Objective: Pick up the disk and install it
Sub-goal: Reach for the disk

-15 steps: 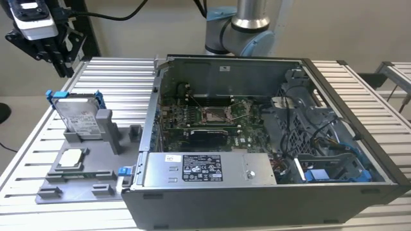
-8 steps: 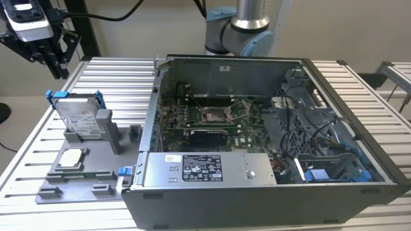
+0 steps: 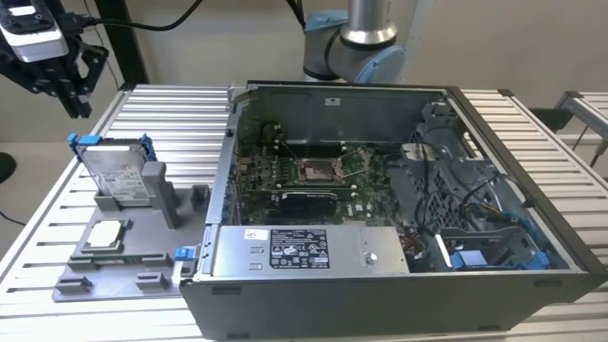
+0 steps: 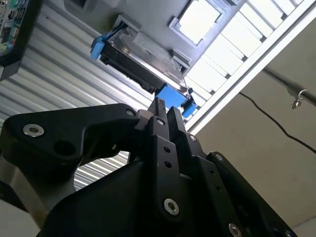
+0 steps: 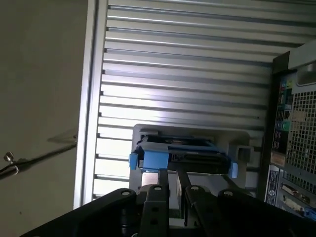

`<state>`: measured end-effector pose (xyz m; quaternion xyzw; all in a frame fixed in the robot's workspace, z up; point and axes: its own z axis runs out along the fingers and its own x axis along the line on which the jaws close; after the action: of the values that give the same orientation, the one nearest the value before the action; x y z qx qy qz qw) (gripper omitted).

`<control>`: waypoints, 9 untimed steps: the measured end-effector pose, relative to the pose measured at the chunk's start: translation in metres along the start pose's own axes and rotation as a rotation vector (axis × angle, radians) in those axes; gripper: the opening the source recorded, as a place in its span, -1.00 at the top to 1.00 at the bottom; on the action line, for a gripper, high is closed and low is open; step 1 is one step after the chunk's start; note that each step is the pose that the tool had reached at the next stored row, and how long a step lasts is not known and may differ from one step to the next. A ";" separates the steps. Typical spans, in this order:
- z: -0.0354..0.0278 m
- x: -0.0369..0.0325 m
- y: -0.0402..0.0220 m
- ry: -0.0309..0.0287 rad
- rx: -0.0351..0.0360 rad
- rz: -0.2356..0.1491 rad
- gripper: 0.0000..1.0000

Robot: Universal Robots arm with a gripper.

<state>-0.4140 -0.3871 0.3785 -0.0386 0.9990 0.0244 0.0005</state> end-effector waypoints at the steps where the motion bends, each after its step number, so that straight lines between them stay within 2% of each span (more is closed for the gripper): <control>1: 0.0000 0.0027 0.0002 0.0001 0.0000 0.000 1.00; 4: 0.0002 0.0078 0.0006 0.0001 0.0000 -0.001 1.00; 9: 0.0002 0.0084 0.0007 0.0001 0.0000 -0.001 1.00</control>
<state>-0.4224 -0.3871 0.3783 -0.0389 0.9989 0.0244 0.0005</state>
